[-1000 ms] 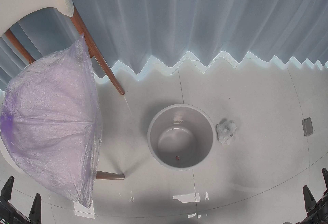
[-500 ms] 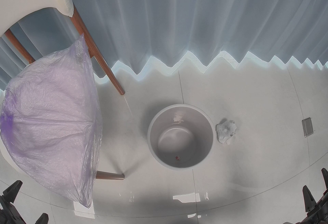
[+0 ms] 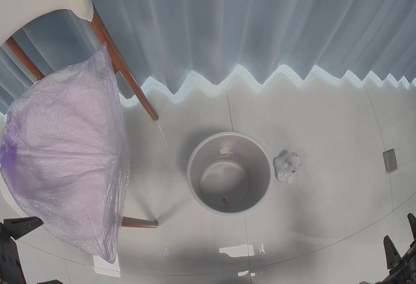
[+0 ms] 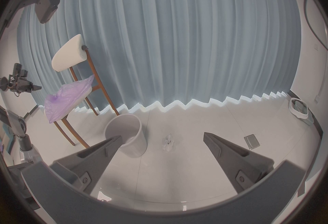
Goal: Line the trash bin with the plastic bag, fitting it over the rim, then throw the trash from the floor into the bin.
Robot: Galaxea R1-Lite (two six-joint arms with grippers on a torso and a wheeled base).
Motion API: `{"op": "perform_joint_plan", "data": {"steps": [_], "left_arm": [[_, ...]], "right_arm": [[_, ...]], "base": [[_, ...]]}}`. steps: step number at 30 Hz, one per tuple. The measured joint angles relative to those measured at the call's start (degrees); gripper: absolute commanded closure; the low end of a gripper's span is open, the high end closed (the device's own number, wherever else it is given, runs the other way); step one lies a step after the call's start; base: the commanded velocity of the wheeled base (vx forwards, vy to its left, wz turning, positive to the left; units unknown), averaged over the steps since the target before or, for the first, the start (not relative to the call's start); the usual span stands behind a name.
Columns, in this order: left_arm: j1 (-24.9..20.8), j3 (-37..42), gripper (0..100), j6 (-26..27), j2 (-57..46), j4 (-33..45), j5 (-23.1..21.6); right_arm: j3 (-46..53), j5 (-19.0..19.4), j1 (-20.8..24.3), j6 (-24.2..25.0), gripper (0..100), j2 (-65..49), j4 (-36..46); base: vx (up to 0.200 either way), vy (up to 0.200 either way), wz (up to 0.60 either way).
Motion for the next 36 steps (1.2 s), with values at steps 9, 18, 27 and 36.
{"op": "perform_joint_plan", "data": {"steps": [9,18,27,36], "left_arm": [[-6.56,-3.69,0,2.66,13.95,-9.34,-1.4],[-18.77,-8.72,0,11.68,27.56,-13.58,4.12],[-30.29,-13.13,0,13.1,34.47,-13.99,17.59],[-43.91,-16.04,0,13.0,38.73,-13.99,47.07]], "right_arm": [[0.0,0.02,0.0,0.0,0,0.0,0.0],[0.0,0.0,0.04,0.0,0,0.0,-0.04],[0.0,0.02,0.01,0.0,0,0.0,-0.06],[0.0,0.02,0.01,0.0,0,0.0,-0.09]], "base": [[0.0,0.0,0.0],[0.0,0.0,0.0],[0.0,0.0,0.0],[0.0,0.0,0.0]]}}
